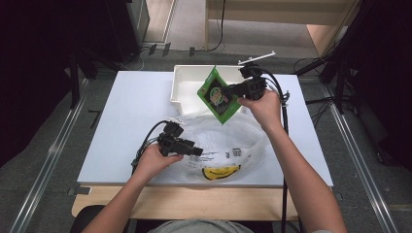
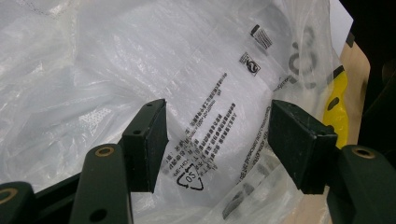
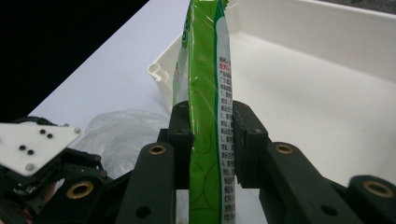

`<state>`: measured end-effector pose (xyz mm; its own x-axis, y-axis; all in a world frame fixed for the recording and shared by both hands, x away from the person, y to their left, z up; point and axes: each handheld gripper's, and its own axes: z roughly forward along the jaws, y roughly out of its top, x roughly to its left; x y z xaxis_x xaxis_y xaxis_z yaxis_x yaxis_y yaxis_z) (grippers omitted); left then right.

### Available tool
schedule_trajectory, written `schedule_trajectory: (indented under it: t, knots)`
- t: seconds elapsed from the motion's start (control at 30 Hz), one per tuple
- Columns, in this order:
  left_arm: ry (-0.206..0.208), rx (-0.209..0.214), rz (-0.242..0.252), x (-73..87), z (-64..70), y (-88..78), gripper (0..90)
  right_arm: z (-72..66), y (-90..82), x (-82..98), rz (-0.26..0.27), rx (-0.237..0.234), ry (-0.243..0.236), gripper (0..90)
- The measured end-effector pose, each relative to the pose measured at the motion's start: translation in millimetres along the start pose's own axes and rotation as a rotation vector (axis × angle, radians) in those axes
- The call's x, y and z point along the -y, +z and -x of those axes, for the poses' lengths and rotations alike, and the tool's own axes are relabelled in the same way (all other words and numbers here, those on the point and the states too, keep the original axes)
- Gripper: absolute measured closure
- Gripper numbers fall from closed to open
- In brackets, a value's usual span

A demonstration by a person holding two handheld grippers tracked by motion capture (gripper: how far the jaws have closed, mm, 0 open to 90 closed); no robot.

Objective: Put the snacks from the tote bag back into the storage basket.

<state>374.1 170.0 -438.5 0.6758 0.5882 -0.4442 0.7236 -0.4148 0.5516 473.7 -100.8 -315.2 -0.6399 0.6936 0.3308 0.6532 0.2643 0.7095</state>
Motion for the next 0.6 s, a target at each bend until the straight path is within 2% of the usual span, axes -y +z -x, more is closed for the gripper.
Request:
schedule_trajectory:
  t: [0.17, 0.47, 0.6]
  knots:
    - [-0.007, -0.001, -0.003, 0.2, -1.2, 0.5, 39.1, -0.3, 0.9, -12.6, 0.004, 0.018, -0.017, 74.0]
    - [-0.004, -0.005, -0.001, 0.0, -2.4, -0.2, 39.4, 3.8, 11.5, -33.2, -0.002, 0.044, -0.009, 74.1]
    - [-0.006, -0.002, -0.001, -0.1, -2.5, -0.1, 39.4, 8.4, 17.4, -41.5, 0.015, 0.040, 0.011, 74.1]
